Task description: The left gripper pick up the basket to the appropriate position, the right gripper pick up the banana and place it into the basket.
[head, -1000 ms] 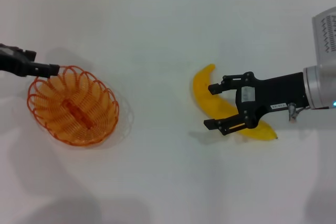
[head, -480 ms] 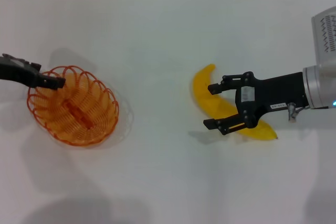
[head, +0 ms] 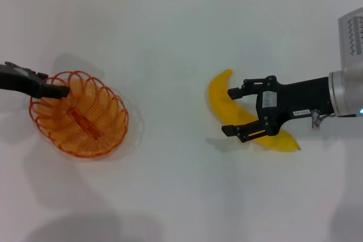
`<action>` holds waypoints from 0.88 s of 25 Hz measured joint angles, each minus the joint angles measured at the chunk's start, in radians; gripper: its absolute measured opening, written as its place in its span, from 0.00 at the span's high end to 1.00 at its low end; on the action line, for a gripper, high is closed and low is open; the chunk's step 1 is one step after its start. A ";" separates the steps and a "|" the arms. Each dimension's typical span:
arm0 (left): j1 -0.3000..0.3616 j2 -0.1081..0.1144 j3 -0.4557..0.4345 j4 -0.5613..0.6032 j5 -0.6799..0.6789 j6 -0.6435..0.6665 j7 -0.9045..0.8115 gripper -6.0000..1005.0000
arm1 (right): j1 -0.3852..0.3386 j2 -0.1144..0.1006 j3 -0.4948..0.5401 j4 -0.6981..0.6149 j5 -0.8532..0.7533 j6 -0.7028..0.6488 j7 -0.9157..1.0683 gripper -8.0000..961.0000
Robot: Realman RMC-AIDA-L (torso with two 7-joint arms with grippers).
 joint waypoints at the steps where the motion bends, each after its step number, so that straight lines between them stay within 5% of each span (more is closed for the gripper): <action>1: 0.001 0.000 0.000 0.000 -0.001 0.000 0.003 0.25 | 0.001 0.000 0.000 0.002 0.000 0.000 0.000 0.06; 4: 0.002 -0.003 0.000 0.001 -0.004 -0.002 0.011 0.29 | 0.004 0.000 0.000 0.006 0.000 0.001 0.000 0.06; 15: 0.005 -0.005 -0.011 0.009 -0.019 0.004 0.027 0.74 | 0.002 0.000 0.000 0.006 0.002 0.001 0.000 0.06; 22: 0.012 0.013 -0.010 0.009 -0.115 0.123 0.060 0.91 | -0.001 0.000 0.000 0.006 0.007 0.001 0.002 0.06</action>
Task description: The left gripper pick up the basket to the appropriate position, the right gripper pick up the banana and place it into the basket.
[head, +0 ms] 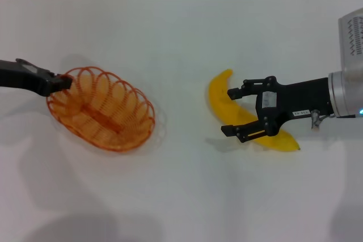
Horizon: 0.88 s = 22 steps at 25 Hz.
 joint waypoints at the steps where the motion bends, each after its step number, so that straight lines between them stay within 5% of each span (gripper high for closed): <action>1: 0.002 0.002 0.000 0.000 -0.014 0.014 0.002 0.91 | 0.000 0.000 0.000 0.000 0.000 0.000 0.000 0.06; 12: 0.064 -0.014 -0.003 -0.008 -0.250 -0.007 0.051 0.93 | 0.005 0.000 -0.007 0.000 -0.005 0.000 0.005 0.06; 19: 0.101 -0.075 -0.059 -0.024 -0.288 -0.147 0.047 0.93 | 0.015 0.000 -0.011 0.001 -0.006 0.000 0.008 0.06; 22: 0.105 -0.084 -0.086 -0.078 -0.302 -0.214 0.036 0.93 | 0.016 0.000 -0.012 0.001 -0.007 0.000 0.008 0.06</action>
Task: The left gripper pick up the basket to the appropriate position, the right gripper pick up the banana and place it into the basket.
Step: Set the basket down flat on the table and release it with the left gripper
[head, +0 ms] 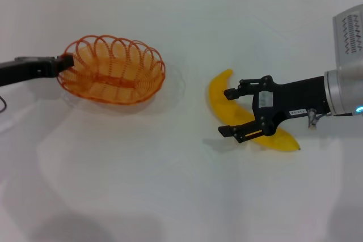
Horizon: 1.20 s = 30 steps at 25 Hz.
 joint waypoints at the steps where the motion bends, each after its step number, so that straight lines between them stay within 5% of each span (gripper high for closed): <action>1: -0.004 0.000 0.000 -0.019 -0.004 -0.015 0.001 0.93 | 0.000 0.000 0.000 0.000 0.000 0.000 0.000 0.06; 8: -0.035 -0.004 0.008 -0.114 -0.007 -0.112 0.015 0.93 | 0.005 0.001 -0.006 0.002 0.000 0.000 0.002 0.07; 23: -0.039 -0.005 0.007 -0.124 -0.010 -0.114 0.024 0.93 | 0.007 0.002 -0.009 0.011 0.000 0.000 0.003 0.07; 25: -0.039 -0.005 0.007 -0.124 -0.016 -0.110 0.035 0.75 | 0.007 0.002 -0.008 0.012 0.000 0.000 0.003 0.07; 30: -0.021 -0.006 0.007 -0.086 -0.035 -0.053 0.078 0.58 | 0.006 0.002 0.000 0.012 0.001 0.000 0.003 0.07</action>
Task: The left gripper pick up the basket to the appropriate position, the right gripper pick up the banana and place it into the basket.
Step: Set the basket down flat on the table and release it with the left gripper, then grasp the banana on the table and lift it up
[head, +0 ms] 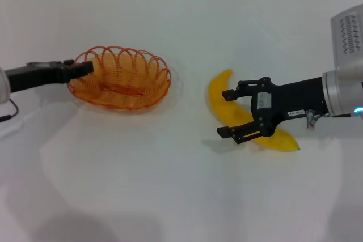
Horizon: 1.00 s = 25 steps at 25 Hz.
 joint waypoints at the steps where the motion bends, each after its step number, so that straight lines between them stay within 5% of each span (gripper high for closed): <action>1: 0.010 0.000 0.000 0.023 -0.002 0.022 0.003 0.55 | -0.001 0.000 0.001 0.000 0.002 0.000 0.000 0.07; 6: 0.077 0.000 0.000 0.151 -0.079 0.162 0.080 0.36 | -0.002 0.000 0.002 0.000 0.007 0.019 0.000 0.07; 13: 0.190 0.003 -0.010 0.179 -0.174 0.269 0.463 0.37 | 0.004 0.009 -0.008 0.000 0.010 0.137 0.015 0.07; 19: 0.269 0.003 -0.008 0.168 -0.179 0.286 0.622 0.38 | 0.000 0.009 -0.030 -0.051 0.009 0.152 0.105 0.07; 25: 0.276 0.005 -0.012 0.117 -0.180 0.305 0.658 0.38 | -0.047 0.009 -0.163 -0.233 -0.070 0.155 0.319 0.07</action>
